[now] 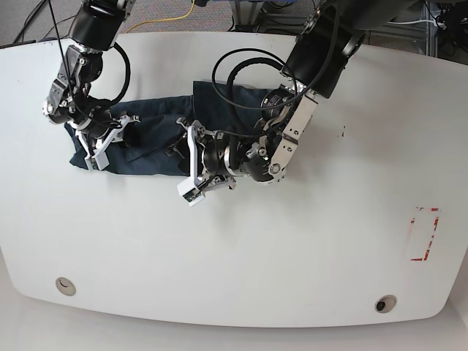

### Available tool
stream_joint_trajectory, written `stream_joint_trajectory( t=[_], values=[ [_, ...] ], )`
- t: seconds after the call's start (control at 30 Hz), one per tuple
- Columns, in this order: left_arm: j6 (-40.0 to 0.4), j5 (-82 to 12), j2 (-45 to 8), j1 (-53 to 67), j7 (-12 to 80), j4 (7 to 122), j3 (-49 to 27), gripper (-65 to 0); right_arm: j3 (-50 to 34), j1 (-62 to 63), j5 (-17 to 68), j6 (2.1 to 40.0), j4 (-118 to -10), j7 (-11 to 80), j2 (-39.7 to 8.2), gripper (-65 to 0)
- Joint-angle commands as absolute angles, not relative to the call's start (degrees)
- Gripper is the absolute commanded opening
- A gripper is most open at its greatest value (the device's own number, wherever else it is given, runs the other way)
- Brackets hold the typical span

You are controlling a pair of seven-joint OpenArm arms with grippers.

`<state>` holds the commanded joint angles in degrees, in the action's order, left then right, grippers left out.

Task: Layout the t-shirt on the table in an organized manner, then fold the t-shirt properly
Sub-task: 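Lay the folded end down with the left gripper near the shirt middle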

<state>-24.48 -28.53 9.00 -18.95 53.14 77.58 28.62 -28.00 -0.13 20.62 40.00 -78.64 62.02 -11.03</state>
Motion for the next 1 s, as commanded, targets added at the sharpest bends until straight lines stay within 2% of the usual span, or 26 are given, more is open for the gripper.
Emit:
stream_joint_trajectory(
  t=[0.4, 0.77, 1.0],
  values=[
    [-12.4, -28.4, 9.0, -18.9, 53.1, 78.9, 28.6, -35.1, -28.0, 0.0, 20.4, 40.0, -78.6, 62.0, -10.9, -51.0],
    [-7.0, -28.4, 9.0, -16.7, 53.4, 83.2, 28.4, -35.1, -28.0, 0.0, 20.6, 40.0, -78.6, 62.1, -10.9, -51.0],
    [-4.2, -28.4, 6.5, -16.2, 53.4, 82.9, 28.5, -35.1, -28.0, -0.1, 20.5, 40.0, -78.6, 62.1, -10.9, -51.0]
  ],
)
